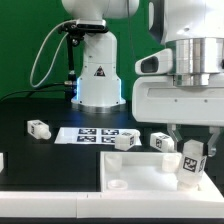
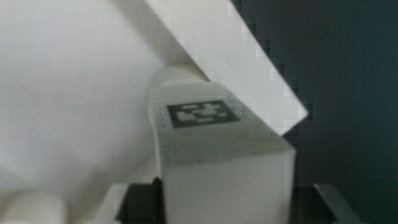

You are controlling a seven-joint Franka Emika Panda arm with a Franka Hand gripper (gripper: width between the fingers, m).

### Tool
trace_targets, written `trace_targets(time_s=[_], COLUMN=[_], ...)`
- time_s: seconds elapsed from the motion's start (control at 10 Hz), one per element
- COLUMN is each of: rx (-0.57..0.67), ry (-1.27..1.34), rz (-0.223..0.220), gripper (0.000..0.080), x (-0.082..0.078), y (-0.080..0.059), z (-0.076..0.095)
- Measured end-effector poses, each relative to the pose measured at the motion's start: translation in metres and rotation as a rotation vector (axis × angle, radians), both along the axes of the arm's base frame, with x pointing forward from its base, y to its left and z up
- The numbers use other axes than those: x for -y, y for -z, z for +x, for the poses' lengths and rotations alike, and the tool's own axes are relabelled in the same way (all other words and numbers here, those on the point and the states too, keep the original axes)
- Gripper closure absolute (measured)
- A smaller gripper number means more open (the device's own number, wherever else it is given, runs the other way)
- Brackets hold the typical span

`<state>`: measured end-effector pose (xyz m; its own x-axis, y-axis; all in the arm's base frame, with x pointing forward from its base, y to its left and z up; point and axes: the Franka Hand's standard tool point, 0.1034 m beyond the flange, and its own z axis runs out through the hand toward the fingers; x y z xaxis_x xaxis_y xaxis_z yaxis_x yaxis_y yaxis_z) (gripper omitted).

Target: Assemble one leg

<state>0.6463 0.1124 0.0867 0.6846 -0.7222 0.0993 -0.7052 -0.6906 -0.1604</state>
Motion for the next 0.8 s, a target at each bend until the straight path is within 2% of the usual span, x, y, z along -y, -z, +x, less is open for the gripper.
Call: trace_targets(time_s=[0.1, 0.4, 0.5, 0.7, 0.8], rx=[-0.005, -0.03, -0.037, -0.036, -0.027], ry=[0.118, 0.563, 0.65, 0.622, 0.522], rz=[0.016, 0.154, 0.176, 0.17, 0.149], gripper=[0.0495, 0.0495, 0.0495, 0.0495, 0.0433], x=[0.001, 0.013, 0.014, 0.013, 0.012], y=[0.0, 0.002, 0.001, 0.001, 0.002], z=[0.0, -0.001, -0.002, -0.002, -0.002])
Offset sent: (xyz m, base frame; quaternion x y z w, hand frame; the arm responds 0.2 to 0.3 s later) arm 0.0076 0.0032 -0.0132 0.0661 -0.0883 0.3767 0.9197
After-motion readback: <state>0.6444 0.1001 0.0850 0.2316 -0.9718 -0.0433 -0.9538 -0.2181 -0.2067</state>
